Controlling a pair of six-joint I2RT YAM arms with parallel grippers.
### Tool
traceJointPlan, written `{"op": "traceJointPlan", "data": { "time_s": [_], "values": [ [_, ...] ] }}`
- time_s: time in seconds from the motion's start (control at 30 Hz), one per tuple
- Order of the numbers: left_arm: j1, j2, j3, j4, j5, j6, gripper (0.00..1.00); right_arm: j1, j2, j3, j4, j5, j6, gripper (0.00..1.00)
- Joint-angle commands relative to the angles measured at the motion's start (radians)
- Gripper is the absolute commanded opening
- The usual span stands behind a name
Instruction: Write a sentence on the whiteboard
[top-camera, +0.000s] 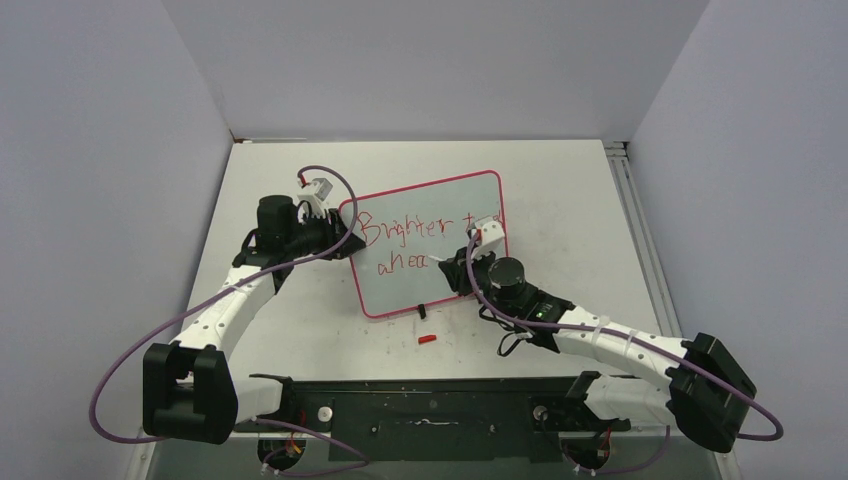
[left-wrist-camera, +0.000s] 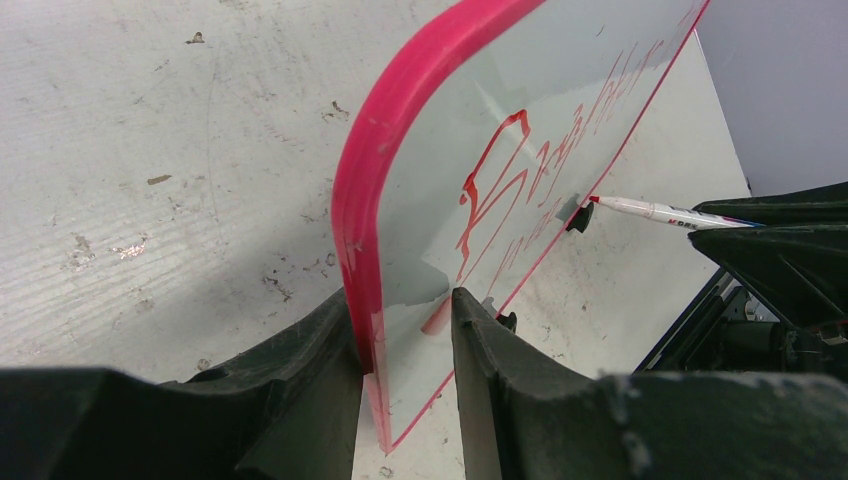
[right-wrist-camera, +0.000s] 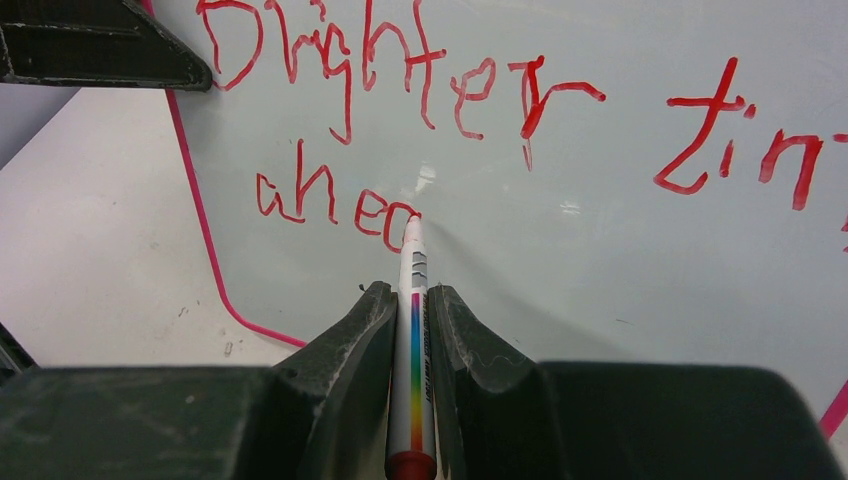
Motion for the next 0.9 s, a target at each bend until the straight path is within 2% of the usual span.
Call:
{"op": "traceJointPlan", "data": {
  "time_s": [0.0, 0.37, 0.87],
  "values": [
    [0.002, -0.023, 0.041, 0.029, 0.041, 0.006, 0.34, -0.008, 0.015, 0.044, 0.093, -0.019, 0.011, 0.05],
    [0.003, -0.019, 0.042, 0.025, 0.036, 0.007, 0.34, -0.045, 0.010, 0.004, 0.112, -0.075, 0.017, 0.05],
    [0.002, -0.016, 0.042, 0.025, 0.034, 0.010, 0.34, -0.066, 0.001, -0.033, 0.102, -0.077, 0.034, 0.05]
  ]
}}
